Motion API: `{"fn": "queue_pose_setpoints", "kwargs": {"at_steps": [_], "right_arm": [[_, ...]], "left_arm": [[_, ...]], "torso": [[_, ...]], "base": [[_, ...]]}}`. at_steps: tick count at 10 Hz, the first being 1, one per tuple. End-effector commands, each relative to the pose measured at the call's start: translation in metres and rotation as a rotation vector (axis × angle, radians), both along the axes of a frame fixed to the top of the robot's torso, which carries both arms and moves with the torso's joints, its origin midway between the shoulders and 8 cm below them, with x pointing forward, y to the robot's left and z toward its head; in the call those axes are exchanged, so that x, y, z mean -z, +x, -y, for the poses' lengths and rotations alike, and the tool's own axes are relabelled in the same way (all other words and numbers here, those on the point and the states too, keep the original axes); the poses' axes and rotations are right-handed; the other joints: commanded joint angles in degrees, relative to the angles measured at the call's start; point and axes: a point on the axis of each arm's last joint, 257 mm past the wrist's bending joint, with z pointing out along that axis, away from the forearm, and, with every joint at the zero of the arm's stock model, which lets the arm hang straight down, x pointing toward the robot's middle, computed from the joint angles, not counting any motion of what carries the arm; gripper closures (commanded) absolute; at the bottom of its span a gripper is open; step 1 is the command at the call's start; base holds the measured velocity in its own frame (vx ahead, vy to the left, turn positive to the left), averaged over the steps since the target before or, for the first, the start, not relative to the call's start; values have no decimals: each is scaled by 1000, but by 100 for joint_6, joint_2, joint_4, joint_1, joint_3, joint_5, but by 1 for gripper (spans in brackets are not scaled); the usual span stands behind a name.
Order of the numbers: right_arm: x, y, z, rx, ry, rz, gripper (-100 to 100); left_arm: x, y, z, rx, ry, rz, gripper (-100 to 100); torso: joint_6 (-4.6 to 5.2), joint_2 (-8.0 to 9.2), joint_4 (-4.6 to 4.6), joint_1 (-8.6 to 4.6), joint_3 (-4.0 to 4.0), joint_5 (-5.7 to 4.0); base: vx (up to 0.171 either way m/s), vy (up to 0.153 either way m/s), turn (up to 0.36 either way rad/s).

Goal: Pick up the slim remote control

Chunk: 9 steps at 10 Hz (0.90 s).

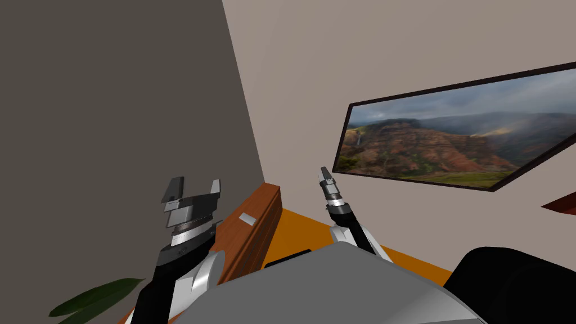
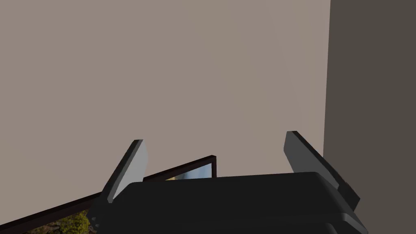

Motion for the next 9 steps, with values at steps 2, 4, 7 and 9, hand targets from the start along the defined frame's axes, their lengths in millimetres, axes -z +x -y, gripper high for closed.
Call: {"fn": "queue_pose_setpoints", "kwargs": {"at_steps": [2, 4, 7, 9], "right_arm": [[0, 0, 0, 0, 0, 0, 0], [0, 0, 0, 0, 0, 0, 0], [0, 0, 0, 0, 0, 0, 0], [0, 0, 0, 0, 0, 0, 0]], "left_arm": [[12, 15, 3, 12, 44, -51, -100], [29, 35, 1, 12, 83, -119, -100], [53, 60, -6, 0, 121, -208, -100], [77, 86, -16, -22, 161, -300, -100]], "torso": [[0, 1, 0, 0, 0, 0], [1, 4, 1, -2, 2, 0], [1, 8, 2, -6, 5, -1], [0, 5, 1, -3, 3, 0]], "base": [[-6, -4, -3], [-19, -12, -6], [-26, -19, -7], [-21, -15, -12]]}}
